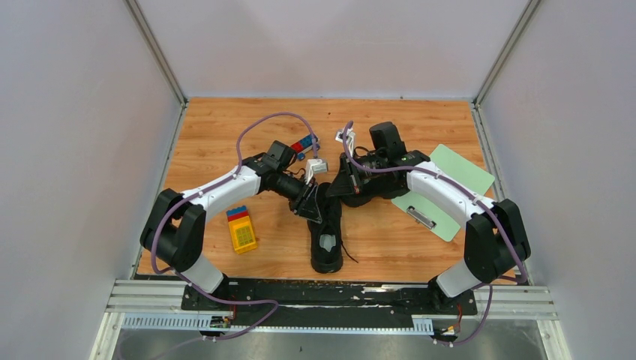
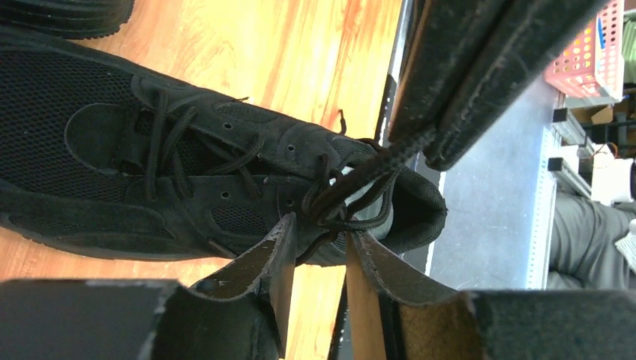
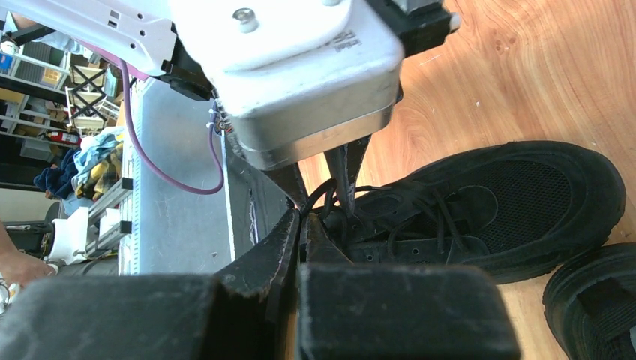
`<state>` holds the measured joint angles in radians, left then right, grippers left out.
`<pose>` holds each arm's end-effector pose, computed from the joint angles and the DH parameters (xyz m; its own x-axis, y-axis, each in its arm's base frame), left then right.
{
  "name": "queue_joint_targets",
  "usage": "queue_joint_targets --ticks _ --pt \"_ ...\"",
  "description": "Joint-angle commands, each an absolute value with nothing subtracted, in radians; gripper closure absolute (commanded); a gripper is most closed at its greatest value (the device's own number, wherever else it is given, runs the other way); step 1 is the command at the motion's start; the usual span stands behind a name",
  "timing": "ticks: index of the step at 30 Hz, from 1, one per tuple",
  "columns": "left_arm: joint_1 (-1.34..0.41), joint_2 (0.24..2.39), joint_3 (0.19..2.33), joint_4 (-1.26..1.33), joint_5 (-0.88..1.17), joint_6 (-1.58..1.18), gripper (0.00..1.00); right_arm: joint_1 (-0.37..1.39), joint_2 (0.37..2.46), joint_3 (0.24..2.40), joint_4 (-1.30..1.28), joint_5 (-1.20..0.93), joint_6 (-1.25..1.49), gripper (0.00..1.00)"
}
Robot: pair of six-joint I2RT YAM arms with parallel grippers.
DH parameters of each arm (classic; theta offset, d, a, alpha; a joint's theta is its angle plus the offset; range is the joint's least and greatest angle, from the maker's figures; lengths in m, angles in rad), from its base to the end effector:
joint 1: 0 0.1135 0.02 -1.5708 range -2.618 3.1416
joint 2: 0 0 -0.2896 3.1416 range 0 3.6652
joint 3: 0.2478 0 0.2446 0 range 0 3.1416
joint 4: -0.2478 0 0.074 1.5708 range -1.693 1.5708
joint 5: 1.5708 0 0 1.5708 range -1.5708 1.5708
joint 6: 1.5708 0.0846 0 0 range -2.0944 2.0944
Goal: Tie the shoes
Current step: Wrap the shoelace around the shoelace.
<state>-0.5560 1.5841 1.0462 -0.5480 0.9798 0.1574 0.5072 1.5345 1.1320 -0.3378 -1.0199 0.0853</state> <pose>0.2302 -0.2258 0.2259 -0.6445 0.5033 -0.5755 0.7329 0.1924 -0.6525 0.2609 0.2274 0.2854 -0.6560 -0.3135 -0.6866 -0.7510 0.1794 0.6355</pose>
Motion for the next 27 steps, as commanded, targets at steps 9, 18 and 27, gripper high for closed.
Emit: queue_joint_targets --ticks 9,18,27 --pt "-0.561 1.58 1.072 -0.494 0.982 0.02 0.95 0.493 1.509 1.13 -0.301 -1.0 0.1 0.98" --pt "-0.561 1.577 1.071 -0.615 0.984 0.296 1.0 0.399 1.505 1.152 -0.408 -1.115 -0.129 0.72" --pt "-0.561 1.538 1.011 -0.543 1.07 0.372 1.0 0.378 1.538 1.04 -0.499 -1.103 -0.428 0.57"
